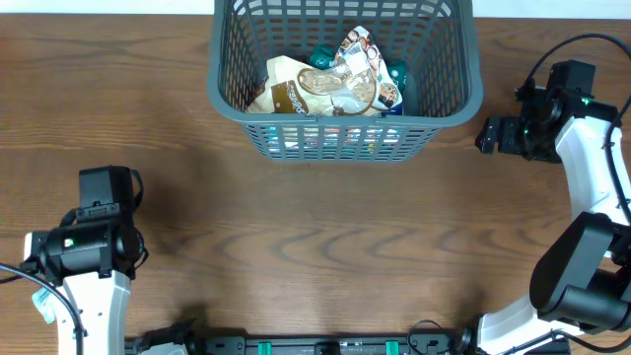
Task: Pack container
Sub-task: 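Move the left gripper down to the light-blue wet wipes pack and grasp it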
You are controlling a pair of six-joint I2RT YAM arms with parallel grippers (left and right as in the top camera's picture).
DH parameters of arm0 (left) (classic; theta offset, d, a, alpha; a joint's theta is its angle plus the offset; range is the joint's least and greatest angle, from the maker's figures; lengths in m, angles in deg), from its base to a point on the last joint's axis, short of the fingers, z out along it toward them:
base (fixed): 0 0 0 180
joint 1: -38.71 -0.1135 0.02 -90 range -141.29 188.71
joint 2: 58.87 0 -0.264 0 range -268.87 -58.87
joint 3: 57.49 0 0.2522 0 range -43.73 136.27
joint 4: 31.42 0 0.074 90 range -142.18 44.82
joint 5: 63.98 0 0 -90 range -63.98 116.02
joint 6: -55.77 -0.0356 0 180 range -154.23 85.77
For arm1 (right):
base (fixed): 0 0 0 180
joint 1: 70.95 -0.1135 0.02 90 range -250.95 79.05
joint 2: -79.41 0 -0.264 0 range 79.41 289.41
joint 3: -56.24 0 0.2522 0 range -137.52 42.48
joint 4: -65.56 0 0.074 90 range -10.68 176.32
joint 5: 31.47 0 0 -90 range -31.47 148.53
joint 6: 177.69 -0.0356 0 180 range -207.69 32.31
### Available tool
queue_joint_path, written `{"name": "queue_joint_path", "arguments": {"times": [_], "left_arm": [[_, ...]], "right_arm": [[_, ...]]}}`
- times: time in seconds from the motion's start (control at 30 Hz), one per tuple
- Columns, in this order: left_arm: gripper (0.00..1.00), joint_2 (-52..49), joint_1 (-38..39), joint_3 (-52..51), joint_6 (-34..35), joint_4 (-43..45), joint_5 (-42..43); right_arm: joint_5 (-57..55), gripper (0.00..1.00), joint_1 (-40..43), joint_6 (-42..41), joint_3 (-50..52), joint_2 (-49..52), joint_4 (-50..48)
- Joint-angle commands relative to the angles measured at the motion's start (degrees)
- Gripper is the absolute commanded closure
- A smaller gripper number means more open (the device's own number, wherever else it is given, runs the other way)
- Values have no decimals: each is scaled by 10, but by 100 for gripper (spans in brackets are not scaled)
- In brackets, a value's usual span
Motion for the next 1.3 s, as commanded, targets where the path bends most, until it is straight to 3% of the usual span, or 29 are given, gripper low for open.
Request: {"name": "queue_joint_path", "arguments": {"times": [0.0,0.37,0.63,1.27], "left_arm": [[1,5,-28,-10,-2,20,18],[1,5,-200,-37,-124,111,125],[1,-28,-327,-37,-148,143,200],[1,-223,-438,-46,-156,226,222]], "right_arm": [[3,1,-3,10,2,-7,2],[2,1,-3,21,2,-7,6],[2,1,-3,21,2,-7,7],[2,1,-3,21,2,-7,26]]}}
